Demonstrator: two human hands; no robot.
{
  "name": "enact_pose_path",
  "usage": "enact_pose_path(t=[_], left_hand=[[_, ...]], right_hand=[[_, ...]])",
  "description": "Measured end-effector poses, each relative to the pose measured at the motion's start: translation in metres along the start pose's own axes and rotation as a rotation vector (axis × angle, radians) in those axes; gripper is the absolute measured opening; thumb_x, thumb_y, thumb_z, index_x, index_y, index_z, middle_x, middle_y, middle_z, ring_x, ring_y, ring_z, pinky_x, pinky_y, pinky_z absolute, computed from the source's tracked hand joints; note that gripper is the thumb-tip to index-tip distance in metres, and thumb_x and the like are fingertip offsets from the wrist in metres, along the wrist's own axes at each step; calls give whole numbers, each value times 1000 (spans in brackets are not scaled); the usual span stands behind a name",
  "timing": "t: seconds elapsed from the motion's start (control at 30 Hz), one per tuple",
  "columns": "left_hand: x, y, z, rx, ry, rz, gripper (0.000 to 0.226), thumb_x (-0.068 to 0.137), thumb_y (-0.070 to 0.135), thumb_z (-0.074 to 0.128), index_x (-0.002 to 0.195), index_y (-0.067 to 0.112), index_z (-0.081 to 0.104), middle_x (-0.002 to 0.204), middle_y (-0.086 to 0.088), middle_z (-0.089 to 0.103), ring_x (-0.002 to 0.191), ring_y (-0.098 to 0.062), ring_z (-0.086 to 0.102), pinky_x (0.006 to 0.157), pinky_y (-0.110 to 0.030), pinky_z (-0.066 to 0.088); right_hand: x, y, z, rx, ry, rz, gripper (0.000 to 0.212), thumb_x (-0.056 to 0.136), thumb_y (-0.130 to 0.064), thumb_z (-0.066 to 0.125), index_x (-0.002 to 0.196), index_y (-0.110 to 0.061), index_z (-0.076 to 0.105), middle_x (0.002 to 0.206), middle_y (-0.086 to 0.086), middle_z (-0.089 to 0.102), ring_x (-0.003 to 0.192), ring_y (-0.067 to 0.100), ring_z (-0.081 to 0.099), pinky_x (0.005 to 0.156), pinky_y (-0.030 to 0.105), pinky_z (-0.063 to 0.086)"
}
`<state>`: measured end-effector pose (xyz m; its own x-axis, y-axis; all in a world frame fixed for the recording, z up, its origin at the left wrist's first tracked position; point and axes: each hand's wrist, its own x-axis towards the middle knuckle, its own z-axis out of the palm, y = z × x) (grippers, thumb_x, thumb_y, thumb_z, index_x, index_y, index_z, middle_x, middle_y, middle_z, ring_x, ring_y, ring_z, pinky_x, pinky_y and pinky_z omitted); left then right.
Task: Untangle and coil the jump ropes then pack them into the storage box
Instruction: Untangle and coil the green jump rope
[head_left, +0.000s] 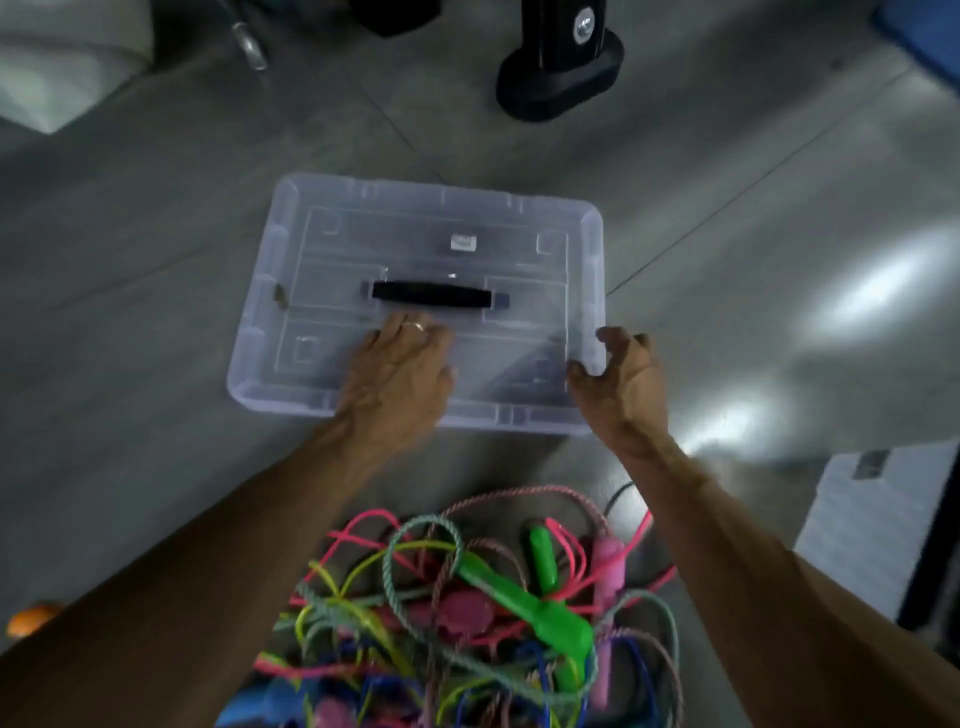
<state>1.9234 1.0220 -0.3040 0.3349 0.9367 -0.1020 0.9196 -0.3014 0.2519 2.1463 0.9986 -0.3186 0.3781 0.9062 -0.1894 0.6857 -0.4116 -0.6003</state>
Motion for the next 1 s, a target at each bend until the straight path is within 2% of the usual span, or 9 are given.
enact_pose_path(t=[0.23,0.33,0.43,0.53,0.63,0.73,0.83,0.9,1.0], left_hand=[[-181,28,25,-55,-159,293,34,79,35,46,104,19,62,107,-1,62,102,-24,56,88,-37,44],[-192,36,44,-33,-154,320,42,78,38,46,113,21,61,111,2,63,107,-21,53,92,-36,38],[-181,45,59,23,-143,386,49,72,45,55,114,20,63,110,5,64,108,-21,52,94,-38,32],[-165,52,55,34,-93,406,37,75,47,55,103,24,62,102,6,65,100,-22,57,83,-38,33],[-153,54,22,51,-24,388,25,81,42,47,91,22,58,82,4,64,80,-22,58,72,-36,38],[-159,44,-20,101,-12,308,20,79,35,56,91,19,54,73,0,61,72,-27,61,73,-38,38],[-182,40,-84,95,-76,79,26,86,36,52,103,17,57,91,-6,68,88,-32,65,81,-38,46],[-205,38,-126,38,-161,61,32,90,35,50,120,23,46,104,-7,67,99,-33,62,81,-36,46],[-243,37,-176,-116,-351,10,43,86,34,55,125,31,37,92,2,62,93,-27,62,71,-30,43]], right_hand=[[-158,28,-13,-326,-392,-441,30,74,-43,49,81,-18,64,83,3,63,81,28,60,73,32,50],[-182,39,-12,-557,-543,-496,35,67,-51,51,84,-23,64,93,0,63,91,27,59,80,36,44],[-181,43,-9,-587,-512,-544,32,66,-46,48,86,-25,63,95,-6,62,99,23,58,87,37,37],[-174,30,-22,-433,-464,-502,45,66,-50,38,96,-30,64,93,-6,66,97,20,60,83,32,42],[-162,13,-52,-229,-447,-364,31,70,-28,66,100,-26,63,88,-1,68,83,19,63,70,24,41],[-151,-6,-88,-28,-434,-250,21,71,-7,73,74,-26,63,68,-4,60,60,10,54,58,25,38],[-155,-37,-124,448,-510,28,24,78,9,65,67,-11,67,58,5,63,49,13,58,51,26,46],[-172,-62,-145,515,-612,-24,14,83,2,63,73,-7,67,56,7,61,46,13,57,50,22,42],[-206,-107,-163,426,-690,-233,17,90,-8,59,75,-13,66,45,-4,52,36,6,43,39,16,32]])
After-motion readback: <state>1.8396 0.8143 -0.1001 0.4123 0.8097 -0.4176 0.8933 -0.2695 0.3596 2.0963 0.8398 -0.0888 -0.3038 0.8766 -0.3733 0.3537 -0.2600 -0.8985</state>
